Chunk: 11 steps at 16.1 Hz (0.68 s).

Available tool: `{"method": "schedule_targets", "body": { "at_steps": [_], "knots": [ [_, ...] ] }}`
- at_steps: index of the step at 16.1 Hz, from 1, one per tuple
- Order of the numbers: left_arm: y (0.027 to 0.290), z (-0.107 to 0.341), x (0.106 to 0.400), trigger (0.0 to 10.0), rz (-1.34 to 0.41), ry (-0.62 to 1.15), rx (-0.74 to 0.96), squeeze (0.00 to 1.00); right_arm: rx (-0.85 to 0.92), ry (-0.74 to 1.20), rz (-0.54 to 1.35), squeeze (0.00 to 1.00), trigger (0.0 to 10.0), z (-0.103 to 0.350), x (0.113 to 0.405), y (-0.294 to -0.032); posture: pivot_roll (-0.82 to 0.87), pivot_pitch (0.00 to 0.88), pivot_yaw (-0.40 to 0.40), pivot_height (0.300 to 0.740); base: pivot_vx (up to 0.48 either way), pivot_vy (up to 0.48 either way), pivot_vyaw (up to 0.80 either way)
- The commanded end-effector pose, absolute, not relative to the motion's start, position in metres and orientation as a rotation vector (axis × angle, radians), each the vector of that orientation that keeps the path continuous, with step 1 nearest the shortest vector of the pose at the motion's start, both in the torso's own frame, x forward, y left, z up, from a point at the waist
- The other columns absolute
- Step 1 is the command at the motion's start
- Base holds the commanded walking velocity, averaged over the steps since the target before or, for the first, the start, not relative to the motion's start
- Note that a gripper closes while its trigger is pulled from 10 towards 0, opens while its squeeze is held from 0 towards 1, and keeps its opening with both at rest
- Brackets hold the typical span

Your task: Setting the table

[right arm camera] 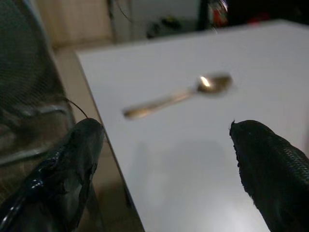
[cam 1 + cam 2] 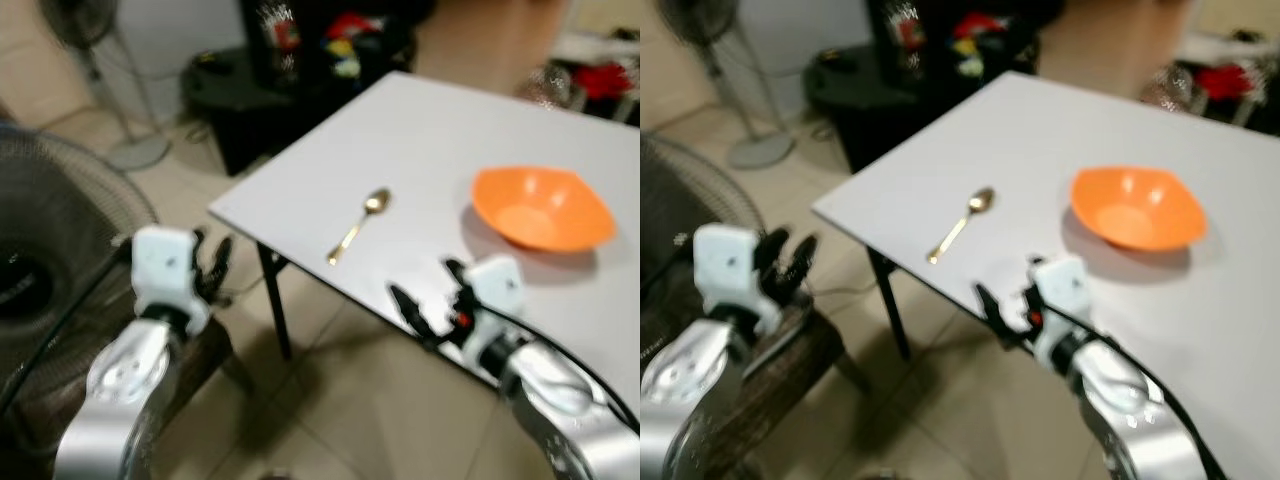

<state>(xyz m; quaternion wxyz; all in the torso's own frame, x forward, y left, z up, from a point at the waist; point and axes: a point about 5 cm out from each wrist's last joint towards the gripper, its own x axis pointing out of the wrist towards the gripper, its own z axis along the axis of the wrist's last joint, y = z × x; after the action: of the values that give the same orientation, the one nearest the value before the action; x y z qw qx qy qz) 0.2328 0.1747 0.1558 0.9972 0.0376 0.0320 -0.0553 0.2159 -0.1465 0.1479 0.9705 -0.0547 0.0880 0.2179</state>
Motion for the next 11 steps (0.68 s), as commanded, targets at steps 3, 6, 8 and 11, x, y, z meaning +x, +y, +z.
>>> {"method": "schedule_targets", "body": {
  "at_steps": [3, 6, 8, 11],
  "knots": [
    [0.174, 0.151, 0.231, 10.0, -0.100, 0.087, 0.084, 0.00, -0.088, 0.185, 0.411, 0.00, 10.0, 0.145, 0.220, -0.150, -0.04, 0.000, 0.074, 0.740, 0.000, 0.000, 0.80],
    [0.175, 0.151, 0.229, 10.0, -0.071, 0.092, 0.071, 0.00, -0.064, 0.178, 0.416, 0.00, 10.0, 0.145, 0.225, -0.147, -0.02, 0.000, 0.046, 0.740, 0.000, 0.000, 0.80],
    [0.175, 0.152, 0.226, 10.0, -0.059, 0.090, 0.069, 0.00, -0.048, 0.180, 0.423, 0.00, 10.0, 0.144, 0.227, -0.145, -0.01, 0.000, 0.034, 0.740, 0.000, 0.159, 0.80],
    [0.176, 0.152, 0.223, 10.0, -0.044, 0.094, 0.064, 0.00, -0.045, 0.187, 0.433, 0.00, 10.0, 0.143, 0.228, -0.146, 0.01, 0.000, 0.025, 0.740, 0.000, 0.324, 0.80]
  ]
}}
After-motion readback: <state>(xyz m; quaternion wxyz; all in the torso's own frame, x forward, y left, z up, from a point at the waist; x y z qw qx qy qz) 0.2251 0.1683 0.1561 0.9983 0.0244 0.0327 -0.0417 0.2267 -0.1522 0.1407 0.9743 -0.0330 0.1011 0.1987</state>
